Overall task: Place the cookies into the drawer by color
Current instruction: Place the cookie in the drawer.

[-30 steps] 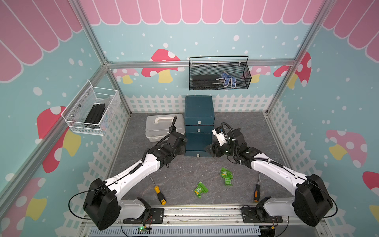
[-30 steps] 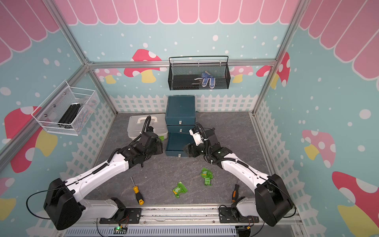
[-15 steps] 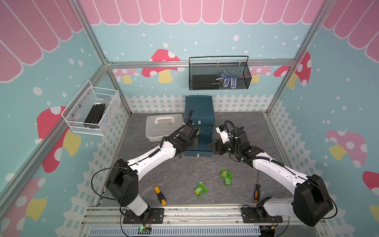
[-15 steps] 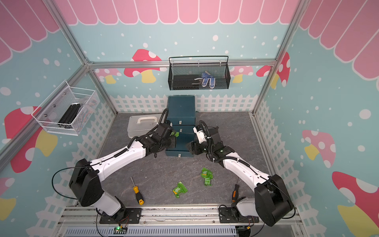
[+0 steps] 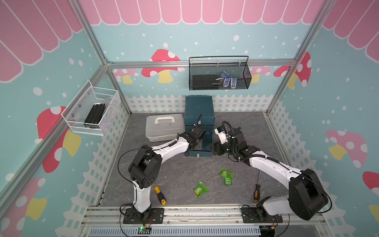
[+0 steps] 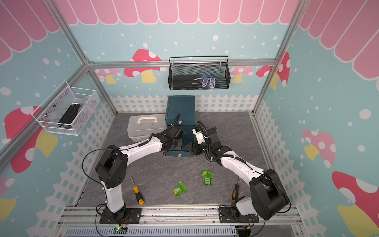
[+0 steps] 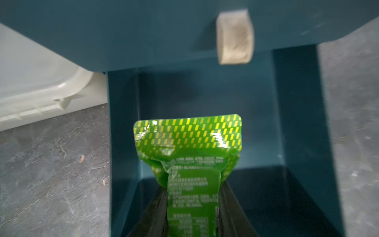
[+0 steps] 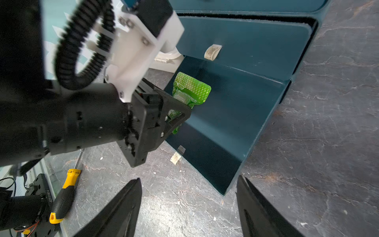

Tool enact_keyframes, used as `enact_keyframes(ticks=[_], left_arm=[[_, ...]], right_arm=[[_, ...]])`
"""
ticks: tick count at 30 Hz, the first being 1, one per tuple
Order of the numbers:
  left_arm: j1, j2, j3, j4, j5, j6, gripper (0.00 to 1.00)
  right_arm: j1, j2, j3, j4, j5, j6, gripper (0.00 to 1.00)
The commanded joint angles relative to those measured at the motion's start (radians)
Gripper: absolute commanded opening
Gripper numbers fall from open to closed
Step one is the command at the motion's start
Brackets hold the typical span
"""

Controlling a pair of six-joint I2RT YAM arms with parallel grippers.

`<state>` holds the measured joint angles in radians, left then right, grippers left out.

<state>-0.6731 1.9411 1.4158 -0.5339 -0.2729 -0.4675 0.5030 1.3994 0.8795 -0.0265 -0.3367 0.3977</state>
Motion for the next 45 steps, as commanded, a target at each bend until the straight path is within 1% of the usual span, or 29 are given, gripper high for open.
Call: enact_keyframes(ticks=[1, 5, 6, 9, 15, 26, 31, 32, 33, 34, 41, 45], left_arm=[[0.008, 0.042, 0.044, -0.015, -0.027, 0.000, 0.33], [0.010, 0.069, 0.062, -0.024, -0.041, -0.005, 0.33], [0.012, 0.072, 0.060, -0.024, -0.072, -0.009, 0.33], [0.017, 0.096, 0.068, -0.039, -0.103, -0.013, 0.33], [0.037, 0.123, 0.073, -0.048, -0.122, -0.011, 0.34], [0.053, 0.150, 0.082, -0.045, -0.105, -0.007, 0.39], [0.052, 0.139, 0.073, -0.034, -0.101, -0.004, 0.50], [0.052, 0.137, 0.071, -0.030, -0.098, -0.003, 0.53], [0.052, 0.133, 0.071, -0.030, -0.095, -0.003, 0.62], [0.052, 0.129, 0.069, -0.028, -0.094, -0.005, 0.68], [0.048, 0.088, 0.051, -0.011, -0.094, -0.005, 0.70], [0.026, 0.024, 0.027, 0.002, -0.099, -0.008, 0.76]], right_arm=[[-0.006, 0.006, 0.029, 0.033, -0.010, 0.010, 0.75], [-0.001, 0.029, 0.024, 0.063, -0.007, 0.034, 0.76], [0.002, 0.038, 0.026, 0.070, -0.006, 0.039, 0.76], [0.003, 0.052, 0.034, 0.067, -0.018, 0.037, 0.75], [0.003, 0.028, 0.017, 0.066, -0.012, 0.027, 0.75], [0.003, 0.017, 0.010, 0.059, 0.007, 0.017, 0.76], [0.003, 0.012, 0.008, 0.055, 0.008, 0.012, 0.76], [0.003, 0.010, 0.008, 0.055, 0.008, 0.011, 0.76], [0.003, 0.009, 0.007, 0.052, 0.007, 0.010, 0.76], [0.003, 0.007, 0.007, 0.051, 0.007, 0.009, 0.76], [0.003, -0.008, 0.003, 0.045, 0.015, 0.006, 0.76], [0.003, -0.016, -0.003, 0.039, 0.016, 0.009, 0.76]])
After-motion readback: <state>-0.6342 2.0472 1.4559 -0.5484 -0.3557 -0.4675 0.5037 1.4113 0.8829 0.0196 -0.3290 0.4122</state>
